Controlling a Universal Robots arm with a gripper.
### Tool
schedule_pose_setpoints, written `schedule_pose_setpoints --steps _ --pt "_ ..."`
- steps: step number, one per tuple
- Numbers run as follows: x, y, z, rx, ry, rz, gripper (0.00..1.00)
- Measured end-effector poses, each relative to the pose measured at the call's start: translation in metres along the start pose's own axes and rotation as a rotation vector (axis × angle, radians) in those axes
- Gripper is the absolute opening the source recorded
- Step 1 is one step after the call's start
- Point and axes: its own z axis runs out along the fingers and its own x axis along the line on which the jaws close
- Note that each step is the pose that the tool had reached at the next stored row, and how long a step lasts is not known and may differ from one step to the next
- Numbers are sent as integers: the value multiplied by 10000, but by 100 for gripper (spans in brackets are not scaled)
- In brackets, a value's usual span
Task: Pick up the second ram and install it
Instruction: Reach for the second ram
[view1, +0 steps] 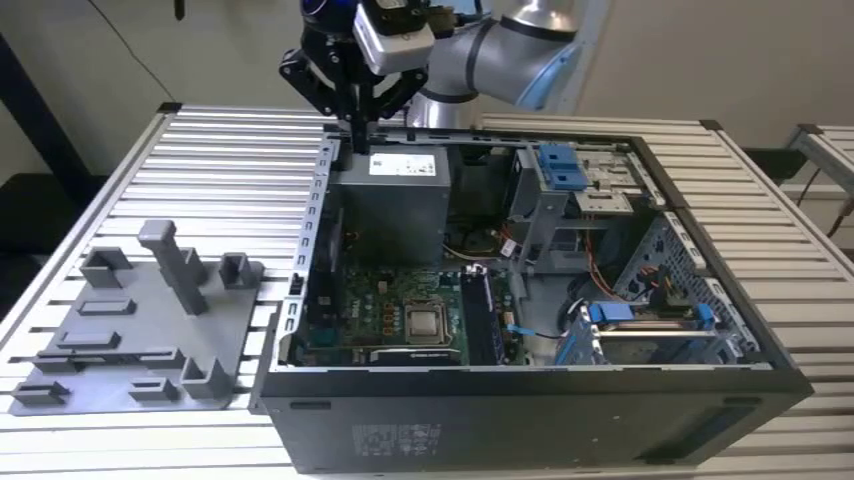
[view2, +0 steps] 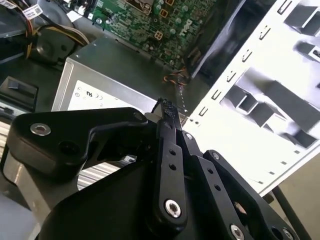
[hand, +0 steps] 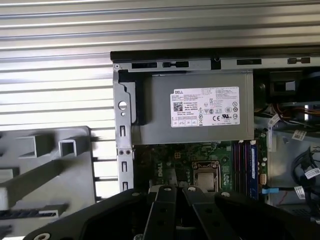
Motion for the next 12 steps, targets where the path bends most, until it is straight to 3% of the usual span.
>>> schedule_pose_setpoints --steps 7,12 --pt "133 -9 -3 0 6 -41 11" --pt "268 -18 -6 -4 10 -85 11"
